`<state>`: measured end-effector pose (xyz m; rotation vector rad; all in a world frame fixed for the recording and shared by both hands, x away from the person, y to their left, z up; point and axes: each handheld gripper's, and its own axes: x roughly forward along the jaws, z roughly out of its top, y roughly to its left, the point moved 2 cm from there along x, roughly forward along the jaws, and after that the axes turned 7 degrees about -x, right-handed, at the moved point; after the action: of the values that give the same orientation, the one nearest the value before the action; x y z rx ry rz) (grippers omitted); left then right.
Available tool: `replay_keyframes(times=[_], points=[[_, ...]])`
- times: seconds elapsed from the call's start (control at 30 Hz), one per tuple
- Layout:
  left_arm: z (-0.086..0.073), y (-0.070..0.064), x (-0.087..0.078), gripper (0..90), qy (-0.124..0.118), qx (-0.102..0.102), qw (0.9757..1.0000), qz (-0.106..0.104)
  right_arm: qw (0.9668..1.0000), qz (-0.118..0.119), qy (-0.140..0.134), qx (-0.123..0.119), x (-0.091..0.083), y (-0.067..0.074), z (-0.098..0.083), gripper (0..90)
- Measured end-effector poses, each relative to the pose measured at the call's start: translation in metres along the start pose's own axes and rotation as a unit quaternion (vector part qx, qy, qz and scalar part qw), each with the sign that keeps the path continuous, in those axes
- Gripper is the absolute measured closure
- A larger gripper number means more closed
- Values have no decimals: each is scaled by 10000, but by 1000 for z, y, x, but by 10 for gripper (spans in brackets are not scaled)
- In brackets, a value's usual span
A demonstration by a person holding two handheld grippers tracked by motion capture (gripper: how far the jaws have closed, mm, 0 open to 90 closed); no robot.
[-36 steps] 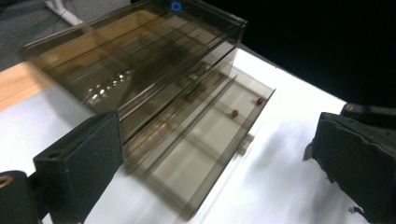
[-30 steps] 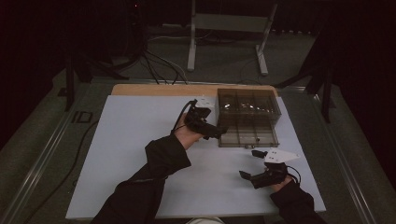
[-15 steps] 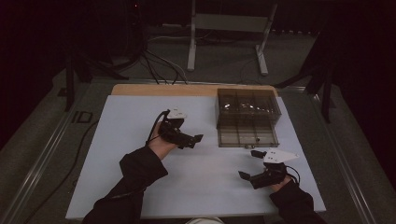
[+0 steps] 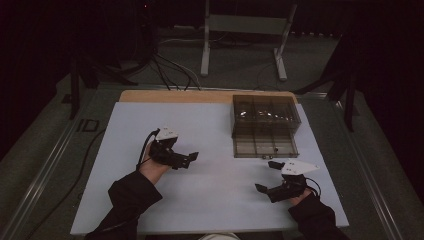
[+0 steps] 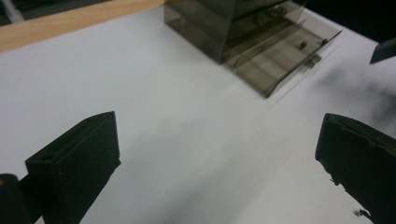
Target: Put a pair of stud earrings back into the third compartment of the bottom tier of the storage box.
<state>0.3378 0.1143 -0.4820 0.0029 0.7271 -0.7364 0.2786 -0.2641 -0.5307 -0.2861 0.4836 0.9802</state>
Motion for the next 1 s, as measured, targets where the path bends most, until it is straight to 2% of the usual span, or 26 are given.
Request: replay_keyframes(times=[0.1, 0.3, 0.4, 0.5, 0.63, 0.83, 1.0], points=[[-10, 2, -5, 11, 21, 1, 10000, -3, 10000, -5, 0, 8, 0, 0, 0, 36], [-28, 7, -16, 11, -84, -197, 9998, -27, 10000, -15, 17, -15, 1, 1, 0, 36], [-37, 10, -21, 11, -206, -261, 9994, 46, 10000, -30, 4, -16, 0, 1, 1, 36], [-46, 11, -25, 11, -148, -229, 9994, 207, 10000, -29, 10, -9, 0, 0, 0, 36], [-56, 13, -31, 11, -231, -348, 9986, 326, 10000, -15, 27, -14, 1, 1, 0, 36], [-70, 14, -39, 11, -221, -382, 9979, 471, 10000, -29, 23, -1, 1, 0, 0, 36], [-81, 14, -43, 11, -155, -434, 9977, 490, 10000, -33, 19, 9, 0, -1, 0, 36]])
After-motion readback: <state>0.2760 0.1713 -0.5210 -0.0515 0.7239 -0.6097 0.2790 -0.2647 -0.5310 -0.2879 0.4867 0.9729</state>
